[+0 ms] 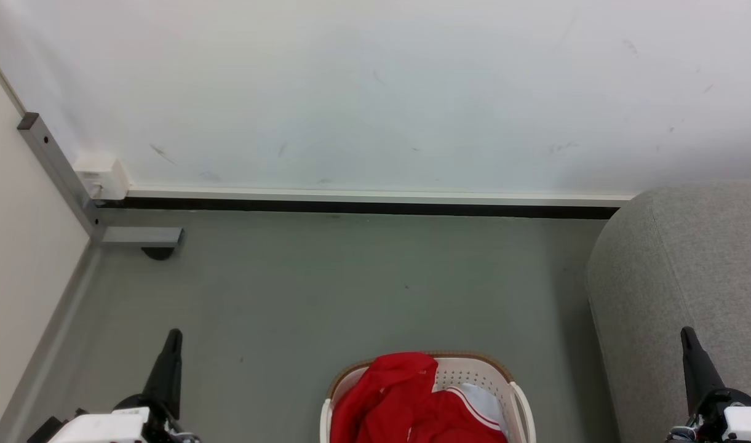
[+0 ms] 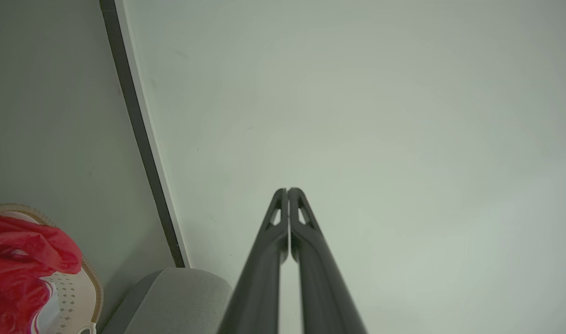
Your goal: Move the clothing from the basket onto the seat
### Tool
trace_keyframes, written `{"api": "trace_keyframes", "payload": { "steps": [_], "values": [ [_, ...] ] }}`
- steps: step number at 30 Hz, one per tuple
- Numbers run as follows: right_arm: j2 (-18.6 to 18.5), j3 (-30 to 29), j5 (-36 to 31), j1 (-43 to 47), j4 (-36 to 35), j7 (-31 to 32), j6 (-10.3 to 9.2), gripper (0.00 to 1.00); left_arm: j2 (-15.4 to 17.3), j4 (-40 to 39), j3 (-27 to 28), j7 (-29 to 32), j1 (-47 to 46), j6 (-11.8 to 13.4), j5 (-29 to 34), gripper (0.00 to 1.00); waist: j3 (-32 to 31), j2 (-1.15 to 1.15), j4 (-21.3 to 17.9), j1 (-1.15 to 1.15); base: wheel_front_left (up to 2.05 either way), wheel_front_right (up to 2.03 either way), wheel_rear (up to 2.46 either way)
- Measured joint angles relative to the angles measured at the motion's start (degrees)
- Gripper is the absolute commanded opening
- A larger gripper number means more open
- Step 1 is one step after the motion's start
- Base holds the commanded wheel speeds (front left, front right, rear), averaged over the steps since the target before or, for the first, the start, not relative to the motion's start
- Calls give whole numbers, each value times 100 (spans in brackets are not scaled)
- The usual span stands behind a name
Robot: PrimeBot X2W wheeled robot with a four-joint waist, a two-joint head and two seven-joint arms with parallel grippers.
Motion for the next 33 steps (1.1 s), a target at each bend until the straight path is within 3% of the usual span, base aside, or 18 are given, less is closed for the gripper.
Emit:
{"api": "trace_keyframes", "payload": {
  "steps": [33],
  "values": [
    [0, 0, -1, 0, 0, 0, 0, 0, 1, 0, 0, -1, 0, -1, 0, 0, 0, 0, 0, 0, 0, 0, 0]
  ]
}}
